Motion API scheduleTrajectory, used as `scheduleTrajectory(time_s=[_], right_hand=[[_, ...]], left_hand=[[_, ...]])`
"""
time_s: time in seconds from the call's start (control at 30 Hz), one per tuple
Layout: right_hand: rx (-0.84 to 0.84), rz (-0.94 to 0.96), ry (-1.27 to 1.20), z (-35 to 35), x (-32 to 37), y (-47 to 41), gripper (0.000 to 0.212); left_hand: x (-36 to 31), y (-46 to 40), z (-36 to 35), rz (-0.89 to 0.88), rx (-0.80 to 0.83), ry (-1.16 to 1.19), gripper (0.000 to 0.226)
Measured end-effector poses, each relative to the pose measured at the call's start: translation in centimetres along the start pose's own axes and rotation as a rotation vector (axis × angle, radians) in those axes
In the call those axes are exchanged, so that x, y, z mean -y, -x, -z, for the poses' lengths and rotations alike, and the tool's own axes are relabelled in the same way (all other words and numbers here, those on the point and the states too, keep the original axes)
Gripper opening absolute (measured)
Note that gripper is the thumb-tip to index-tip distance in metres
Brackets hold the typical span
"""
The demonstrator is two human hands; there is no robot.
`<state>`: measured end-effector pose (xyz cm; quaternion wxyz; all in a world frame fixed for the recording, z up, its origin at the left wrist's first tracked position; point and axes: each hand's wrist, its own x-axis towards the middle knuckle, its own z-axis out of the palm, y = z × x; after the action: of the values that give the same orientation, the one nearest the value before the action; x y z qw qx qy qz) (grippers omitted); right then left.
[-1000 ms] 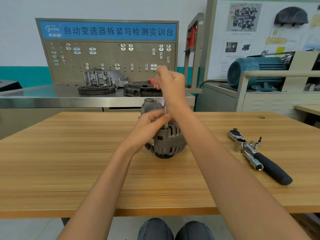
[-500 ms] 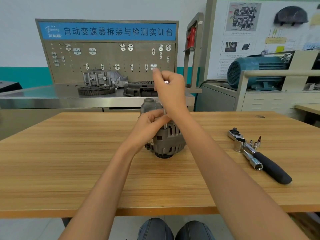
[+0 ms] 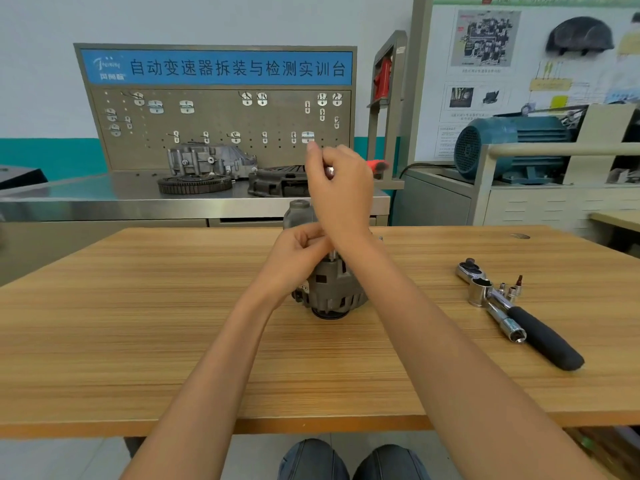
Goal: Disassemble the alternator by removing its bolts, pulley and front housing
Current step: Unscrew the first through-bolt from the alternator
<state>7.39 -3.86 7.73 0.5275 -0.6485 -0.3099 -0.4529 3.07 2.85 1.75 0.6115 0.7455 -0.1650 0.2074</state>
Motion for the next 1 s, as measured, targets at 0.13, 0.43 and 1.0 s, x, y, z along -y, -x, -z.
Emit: scheduleTrajectory(time_s=[0.13, 0.43, 1.0], right_hand=[[0.243, -0.404, -0.503, 0.7, 0.1, -1.2, 0.052], [-0.006, -0.090, -0.066, 0.1, 0.2, 0.2, 0.047], [-0.065, -0.145, -0.193, 0.0, 0.8, 0.4, 0.050]], left_hand=[[-0.4, -0.2, 0.7, 0.047, 0.095, 0.014, 0.018], [-0.1, -0.2, 0.5, 0.036, 0.013, 0.003, 0.022], [-0.2, 0.1, 0.4, 0.032, 0.013, -0.001, 0.027]])
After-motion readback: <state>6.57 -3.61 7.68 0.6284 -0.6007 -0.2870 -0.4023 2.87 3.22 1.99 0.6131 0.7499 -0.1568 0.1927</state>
